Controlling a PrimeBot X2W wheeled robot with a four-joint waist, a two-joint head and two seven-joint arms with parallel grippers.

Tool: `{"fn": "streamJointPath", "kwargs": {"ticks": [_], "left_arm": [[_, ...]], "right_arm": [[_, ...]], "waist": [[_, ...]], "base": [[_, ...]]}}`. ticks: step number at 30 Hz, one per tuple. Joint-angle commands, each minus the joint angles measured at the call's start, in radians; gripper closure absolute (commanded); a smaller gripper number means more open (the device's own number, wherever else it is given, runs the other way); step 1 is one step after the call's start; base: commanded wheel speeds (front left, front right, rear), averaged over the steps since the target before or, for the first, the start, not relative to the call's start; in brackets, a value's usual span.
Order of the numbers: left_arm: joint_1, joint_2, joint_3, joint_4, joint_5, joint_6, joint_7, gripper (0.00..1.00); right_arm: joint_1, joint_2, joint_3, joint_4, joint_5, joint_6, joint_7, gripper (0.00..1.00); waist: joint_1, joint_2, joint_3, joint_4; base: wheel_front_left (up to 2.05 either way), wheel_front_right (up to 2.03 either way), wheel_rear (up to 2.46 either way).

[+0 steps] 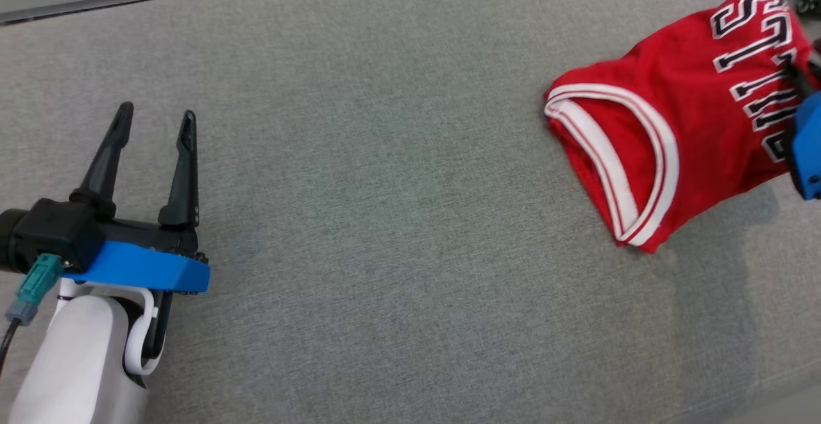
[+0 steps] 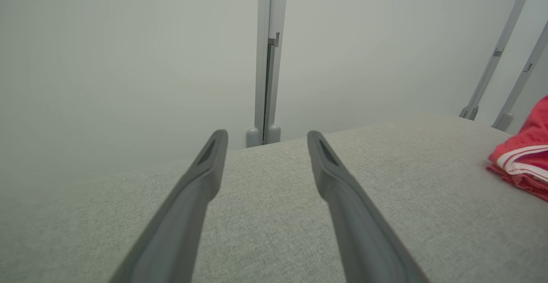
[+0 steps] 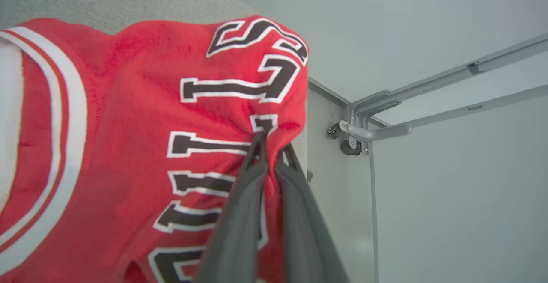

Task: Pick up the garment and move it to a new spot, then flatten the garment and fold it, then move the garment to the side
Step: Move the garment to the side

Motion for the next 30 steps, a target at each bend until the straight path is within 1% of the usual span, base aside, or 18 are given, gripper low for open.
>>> {"fn": "streamJointPath", "kwargs": {"ticks": [1,6,11,16,17,18,24,30], "left_arm": [[-0.015,0.007,0.000,-0.014,0.007,0.008,0.007,0.00],[-0.026,0.033,0.000,-0.068,0.015,0.014,0.033,0.00],[-0.021,0.049,0.001,-0.104,0.015,0.019,0.053,0.00],[-0.013,0.054,-0.003,-0.121,0.012,0.023,0.066,0.00],[-0.011,0.055,-0.004,-0.121,0.010,0.024,0.066,0.00],[-0.009,0.055,-0.005,-0.121,0.009,0.024,0.067,0.00],[0.003,0.049,-0.011,-0.110,0.001,0.025,0.060,0.00],[0.020,0.032,-0.022,-0.082,-0.013,0.027,0.041,0.00]], "right_arm": [[-0.024,-0.003,-0.021,0.017,-0.023,-0.002,-0.032,1.00],[-0.033,0.025,-0.118,0.072,-0.113,-0.002,-0.121,1.00],[-0.024,0.061,-0.225,0.129,-0.191,-0.002,-0.178,1.00],[-0.013,0.086,-0.295,0.159,-0.253,-0.002,-0.220,1.00],[-0.010,0.090,-0.306,0.164,-0.264,-0.002,-0.225,0.76],[-0.007,0.094,-0.315,0.167,-0.273,-0.002,-0.228,0.00],[0.012,0.125,-0.356,0.165,-0.318,-0.002,-0.268,0.00],[0.047,0.150,-0.362,0.136,-0.333,-0.002,-0.288,0.00]], "waist": [[-0.0002,-0.0001,0.010,-0.009],[-0.0002,-0.0001,0.051,-0.031],[-0.0002,-0.0001,0.070,-0.036],[-0.0002,-0.0001,0.074,-0.031],[-0.0002,-0.0001,0.073,-0.030],[-0.0002,-0.0001,0.071,-0.028],[-0.0002,-0.0001,0.050,-0.013],[-0.0002,-0.0001,-0.002,0.006]], "base": [[0.00,0.00,0.00],[0.00,0.00,0.00],[0.00,0.00,0.00],[0.00,0.00,0.00],[0.00,0.00,0.00],[0.00,0.00,0.00],[0.00,0.00,0.00],[0.00,0.00,0.00]]}}
